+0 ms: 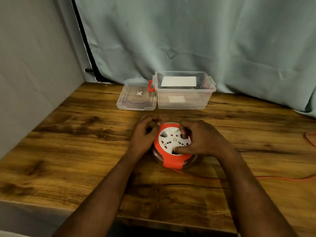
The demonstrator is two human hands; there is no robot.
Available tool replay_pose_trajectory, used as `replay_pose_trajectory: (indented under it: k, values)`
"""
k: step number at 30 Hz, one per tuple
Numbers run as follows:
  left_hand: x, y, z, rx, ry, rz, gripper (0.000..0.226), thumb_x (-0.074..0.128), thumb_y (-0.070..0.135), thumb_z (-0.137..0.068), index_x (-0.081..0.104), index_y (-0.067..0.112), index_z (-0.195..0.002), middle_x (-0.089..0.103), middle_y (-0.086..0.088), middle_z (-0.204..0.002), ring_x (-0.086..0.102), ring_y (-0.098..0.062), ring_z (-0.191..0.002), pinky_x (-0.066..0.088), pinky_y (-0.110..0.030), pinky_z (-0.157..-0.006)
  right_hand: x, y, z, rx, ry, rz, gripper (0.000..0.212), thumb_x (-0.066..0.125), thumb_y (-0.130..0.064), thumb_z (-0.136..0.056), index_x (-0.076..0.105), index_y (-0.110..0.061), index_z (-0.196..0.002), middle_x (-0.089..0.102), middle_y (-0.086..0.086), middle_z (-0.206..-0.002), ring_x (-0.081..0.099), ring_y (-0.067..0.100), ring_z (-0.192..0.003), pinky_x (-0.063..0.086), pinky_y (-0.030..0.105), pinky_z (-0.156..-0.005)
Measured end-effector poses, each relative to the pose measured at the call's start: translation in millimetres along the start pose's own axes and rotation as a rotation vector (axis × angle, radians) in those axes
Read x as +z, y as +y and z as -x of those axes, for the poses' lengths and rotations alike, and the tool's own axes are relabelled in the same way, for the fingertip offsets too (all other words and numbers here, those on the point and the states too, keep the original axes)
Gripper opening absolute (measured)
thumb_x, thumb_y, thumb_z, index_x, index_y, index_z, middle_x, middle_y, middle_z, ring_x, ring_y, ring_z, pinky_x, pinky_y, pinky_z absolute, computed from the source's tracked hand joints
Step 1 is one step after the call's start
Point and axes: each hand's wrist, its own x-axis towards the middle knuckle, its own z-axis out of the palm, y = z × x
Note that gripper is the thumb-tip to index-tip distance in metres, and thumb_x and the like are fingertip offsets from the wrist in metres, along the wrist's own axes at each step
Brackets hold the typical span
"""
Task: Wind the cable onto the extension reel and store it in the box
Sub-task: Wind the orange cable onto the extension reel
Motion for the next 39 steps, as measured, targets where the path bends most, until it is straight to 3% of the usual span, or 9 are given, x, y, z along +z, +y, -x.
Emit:
replay_pose_trajectory:
  k: [3,8,13,16,20,26,30,33,39]
  values:
    - [-1.4,-0.5,0.3,-0.002,0.013,0.007,0.018,0.06,0.012,-0.096,0.071,0.018,-0.11,0.062,0.005,-0.118,0.065,-0.008,-0.097,0.055,-0.017,-0.08,4.9,-6.9,-1.6,-0.022,0.041,0.109,0.051,0.084,-0.064,-0.065,0.05,-0.027,-0.073,0.059,-0.013,-0.071,0.056,0.006,-0.068,0.032,0.02,-0.054]
    - [-1.9,-0.7,-0.1,0.021,0.02,0.013,0.018,0.062,0.011,-0.095,0.072,0.018,-0.108,0.062,0.006,-0.117,0.065,-0.003,-0.096,0.054,-0.013,-0.08,11.1,-17.5,-5.3,0.017,0.101,0.181,0.054,0.078,-0.071,-0.067,0.05,-0.025,-0.061,0.055,-0.015,-0.064,0.05,0.002,-0.061,0.032,0.02,-0.055]
    - [-1.0,0.1,-0.2,0.008,0.01,0.022,0.017,0.065,0.012,-0.094,0.072,0.017,-0.108,0.06,0.013,-0.114,0.062,0.006,-0.1,0.054,-0.012,-0.08,21.4,-24.5,-8.3,0.05,0.13,0.153,0.058,0.073,-0.064,-0.079,0.047,-0.02,-0.05,0.058,-0.011,-0.059,0.06,0.005,-0.067,0.03,0.02,-0.056]
    - [-0.5,-0.3,0.0,0.028,0.013,0.029,0.015,0.064,0.011,-0.094,0.072,0.017,-0.106,0.061,0.008,-0.116,0.062,0.006,-0.099,0.053,-0.01,-0.078,25.9,-27.7,-9.4,0.037,0.172,0.155,0.053,0.071,-0.057,-0.084,0.045,-0.022,-0.052,0.043,-0.01,-0.052,0.043,0.004,-0.055,0.023,0.019,-0.055]
    - [-0.2,-3.2,-1.1,0.033,0.019,0.019,0.016,0.064,0.011,-0.094,0.073,0.016,-0.106,0.061,0.006,-0.117,0.063,0.001,-0.102,0.052,-0.012,-0.081,14.9,-22.5,-5.6,-0.042,0.169,0.076,0.016,0.077,-0.043,-0.082,0.066,-0.032,-0.083,0.056,-0.017,-0.063,0.052,0.0,-0.063,0.037,0.015,-0.059]
    - [-0.1,-4.0,-0.6,0.011,0.008,0.017,0.017,0.065,0.013,-0.094,0.072,0.024,-0.105,0.06,0.008,-0.117,0.062,0.0,-0.102,0.051,-0.011,-0.08,-8.5,4.1,1.1,-0.038,-0.09,-0.077,0.057,0.084,-0.023,-0.075,0.058,-0.039,-0.124,0.055,-0.03,-0.085,0.054,-0.023,-0.077,0.043,0.007,-0.057]
    - [-0.6,0.6,-0.3,0.024,0.014,0.004,0.031,0.066,0.012,-0.093,0.065,0.043,-0.092,0.057,0.022,-0.107,0.059,0.011,-0.097,0.048,-0.006,-0.079,-7.2,10.6,-1.0,-0.018,-0.066,-0.091,0.073,0.087,-0.034,-0.071,0.05,-0.045,-0.133,0.065,-0.026,-0.119,0.06,-0.002,-0.094,0.05,0.021,-0.069]
    - [-0.6,0.9,-0.4,0.015,0.008,-0.007,0.025,0.066,0.014,-0.094,0.066,0.039,-0.095,0.056,0.022,-0.108,0.059,0.01,-0.098,0.05,-0.008,-0.079,-5.6,5.6,0.2,-0.008,-0.024,-0.041,0.075,0.089,-0.047,-0.064,0.048,-0.043,-0.127,0.067,-0.022,-0.109,0.064,0.005,-0.097,0.055,0.03,-0.072]
    - [0.0,0.1,-0.5,0.018,0.017,-0.002,0.016,0.065,0.012,-0.094,0.07,0.024,-0.103,0.057,0.018,-0.109,0.058,0.012,-0.096,0.048,-0.006,-0.078,2.7,-7.9,-0.7,0.01,0.077,0.104,0.053,0.085,-0.062,-0.06,0.055,-0.037,-0.097,0.061,-0.017,-0.074,0.059,0.005,-0.071,0.037,0.022,-0.056]
